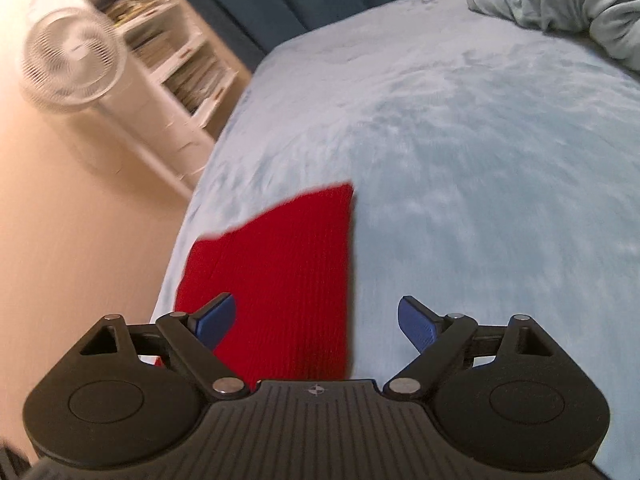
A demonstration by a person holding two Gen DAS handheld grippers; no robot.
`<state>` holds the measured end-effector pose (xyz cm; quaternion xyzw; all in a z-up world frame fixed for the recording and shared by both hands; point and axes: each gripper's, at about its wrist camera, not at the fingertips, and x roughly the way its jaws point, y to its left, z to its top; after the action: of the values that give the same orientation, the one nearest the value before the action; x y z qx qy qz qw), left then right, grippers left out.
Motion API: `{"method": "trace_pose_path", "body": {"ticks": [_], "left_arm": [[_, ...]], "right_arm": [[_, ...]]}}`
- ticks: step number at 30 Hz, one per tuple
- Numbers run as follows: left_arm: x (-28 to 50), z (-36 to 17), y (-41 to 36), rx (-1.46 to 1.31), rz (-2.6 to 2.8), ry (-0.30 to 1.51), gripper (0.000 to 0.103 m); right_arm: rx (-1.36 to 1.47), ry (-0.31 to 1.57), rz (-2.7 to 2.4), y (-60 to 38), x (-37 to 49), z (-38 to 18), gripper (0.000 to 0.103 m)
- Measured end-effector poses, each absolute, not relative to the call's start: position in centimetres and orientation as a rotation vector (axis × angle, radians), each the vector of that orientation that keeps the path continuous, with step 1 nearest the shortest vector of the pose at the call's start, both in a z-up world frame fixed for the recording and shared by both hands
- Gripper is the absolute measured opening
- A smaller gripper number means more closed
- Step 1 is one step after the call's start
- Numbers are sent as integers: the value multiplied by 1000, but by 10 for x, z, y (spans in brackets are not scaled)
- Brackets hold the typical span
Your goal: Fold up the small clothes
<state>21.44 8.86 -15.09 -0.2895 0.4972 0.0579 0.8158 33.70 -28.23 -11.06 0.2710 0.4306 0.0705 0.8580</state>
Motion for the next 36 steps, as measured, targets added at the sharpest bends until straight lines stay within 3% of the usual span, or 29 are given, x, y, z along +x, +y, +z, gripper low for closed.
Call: {"method": "trace_pose_path", "body": {"ticks": [7, 13, 14, 15, 16, 18, 19, 23, 30, 36], "left_arm": [[242, -193, 117, -699, 285, 1120, 103], [244, -204, 126, -753, 317, 1095, 100], [244, -203, 123, -740, 304, 1079, 85], [245, -200, 121, -734, 272, 1067, 70], [249, -197, 119, -705, 274, 1072, 68], [261, -195, 123, -645, 227, 1085, 51], [272, -193, 127, -596, 182, 1088, 49], [355, -190, 132, -326, -26, 1140, 47], [486, -178, 34, 63, -338, 1118, 47], [481, -170, 40, 69, -335, 1055, 48]], "right_arm": [[763, 1042, 74, -283, 482, -188, 89], [683, 1185, 216, -239, 539, -228, 86], [648, 1195, 244, -232, 543, -230, 80], [590, 1195, 259, -226, 543, -228, 56], [515, 1194, 267, -221, 541, -224, 37], [422, 1189, 265, -224, 530, -220, 30], [422, 1194, 242, -231, 523, -216, 28], [478, 1114, 127, -277, 437, -206, 26], [1115, 869, -245, -290, 208, -246, 27], [968, 843, -266, -274, 220, -234, 32]]}}
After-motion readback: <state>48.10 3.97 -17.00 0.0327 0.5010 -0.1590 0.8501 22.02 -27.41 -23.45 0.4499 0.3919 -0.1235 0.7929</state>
